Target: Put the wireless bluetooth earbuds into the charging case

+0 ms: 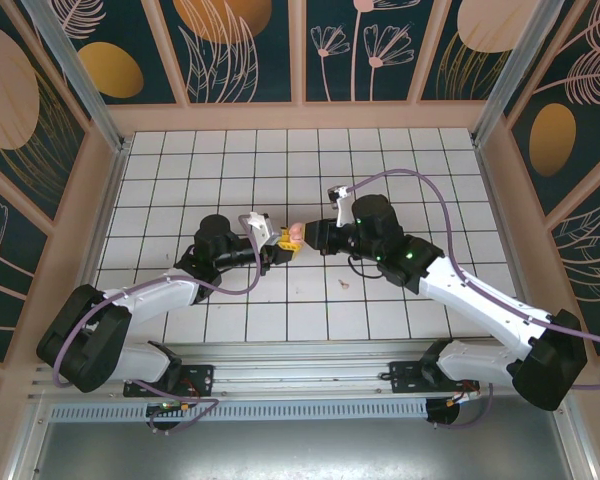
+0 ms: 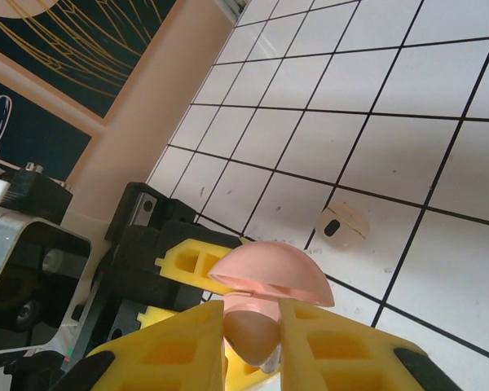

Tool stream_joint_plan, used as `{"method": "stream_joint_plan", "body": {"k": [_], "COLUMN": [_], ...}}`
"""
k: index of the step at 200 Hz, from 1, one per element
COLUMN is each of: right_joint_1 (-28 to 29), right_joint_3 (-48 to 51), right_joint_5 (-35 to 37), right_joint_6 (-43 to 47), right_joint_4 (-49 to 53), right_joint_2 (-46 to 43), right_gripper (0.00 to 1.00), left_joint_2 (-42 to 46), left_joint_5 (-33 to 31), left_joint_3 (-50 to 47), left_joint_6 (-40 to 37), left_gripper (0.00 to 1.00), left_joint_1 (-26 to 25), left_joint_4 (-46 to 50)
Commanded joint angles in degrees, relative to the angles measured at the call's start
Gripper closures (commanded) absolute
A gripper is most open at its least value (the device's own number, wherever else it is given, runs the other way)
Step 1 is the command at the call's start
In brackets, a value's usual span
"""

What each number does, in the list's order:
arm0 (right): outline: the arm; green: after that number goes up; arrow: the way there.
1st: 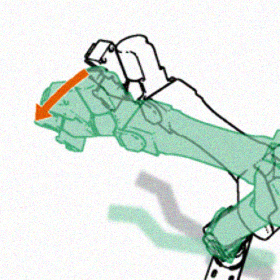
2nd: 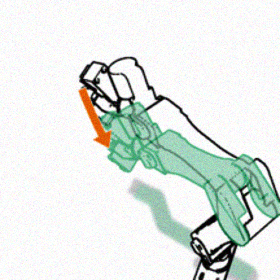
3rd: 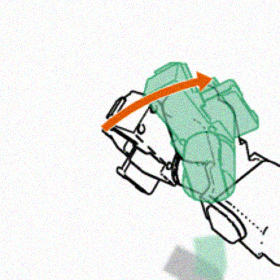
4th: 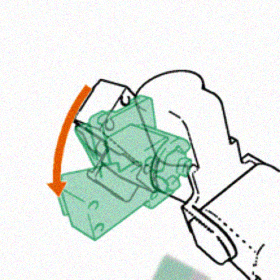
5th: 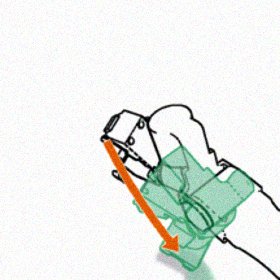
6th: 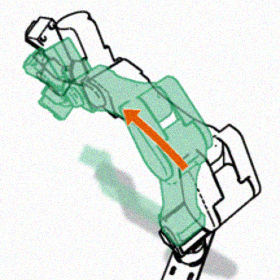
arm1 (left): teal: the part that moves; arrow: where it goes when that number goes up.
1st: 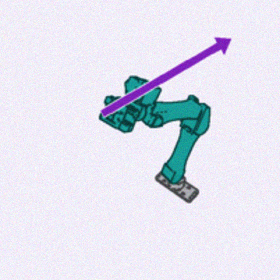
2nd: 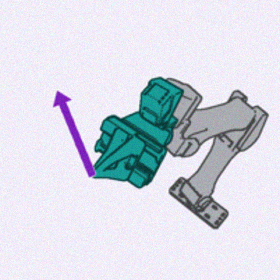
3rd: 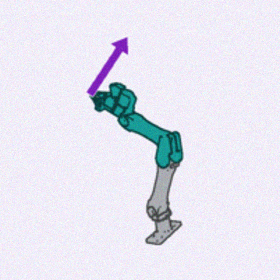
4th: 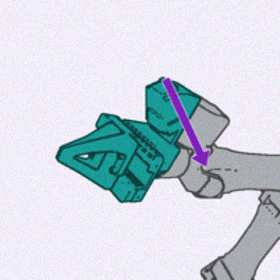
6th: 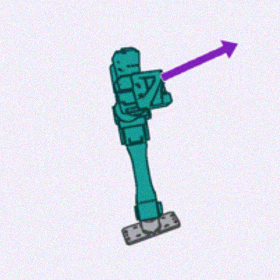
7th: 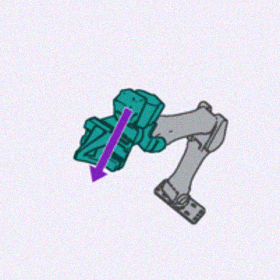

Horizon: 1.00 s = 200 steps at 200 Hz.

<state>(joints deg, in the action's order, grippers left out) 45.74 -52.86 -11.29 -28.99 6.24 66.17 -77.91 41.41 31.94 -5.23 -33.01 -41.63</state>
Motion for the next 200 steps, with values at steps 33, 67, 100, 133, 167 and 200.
{"method": "stream_joint_plan", "body": {"k": [33, 67, 100, 133, 167, 200], "right_joint_1": [1.0, 1.0, 1.0, 1.0, 1.0, 1.0], "right_joint_3": [0.8, -0.1, -1.0, -1.3, -1.2, -1.3], "right_joint_5": [3.3, 4.1, 5.7, 6.5, 6.2, 6.2], "right_joint_6": [-0.2, 0.4, 1.1, 1.6, 1.4, 1.5], "right_joint_4": [-1.8, -1.8, -2.2, -3.4, -5.6, -6.6], "right_joint_2": [0.1, -0.5, -2.1, -2.0, -0.9, -0.4], "right_gripper": [0.79, 0.79, 0.79, 0.79, 0.79, 0.79], "left_joint_2": [1.2, 1.0, 0.4, 0.4, 0.2, 0.2], "left_joint_5": [0.0, -0.2, 0.1, 0.2, 0.4, 0.3], "left_joint_3": [2.0, 1.9, 2.0, 2.6, 3.2, 3.3], "left_joint_6": [1.7, 1.4, 1.9, 2.3, 2.9, 3.0], "left_gripper": [0.83, 0.83, 0.83, 0.83, 0.83, 0.83], "left_joint_1": [-0.4, -0.4, -0.4, -0.4, -0.3, -0.4], "left_joint_4": [-4.3, -3.6, -3.4, -3.1, -2.7, -2.4]}}
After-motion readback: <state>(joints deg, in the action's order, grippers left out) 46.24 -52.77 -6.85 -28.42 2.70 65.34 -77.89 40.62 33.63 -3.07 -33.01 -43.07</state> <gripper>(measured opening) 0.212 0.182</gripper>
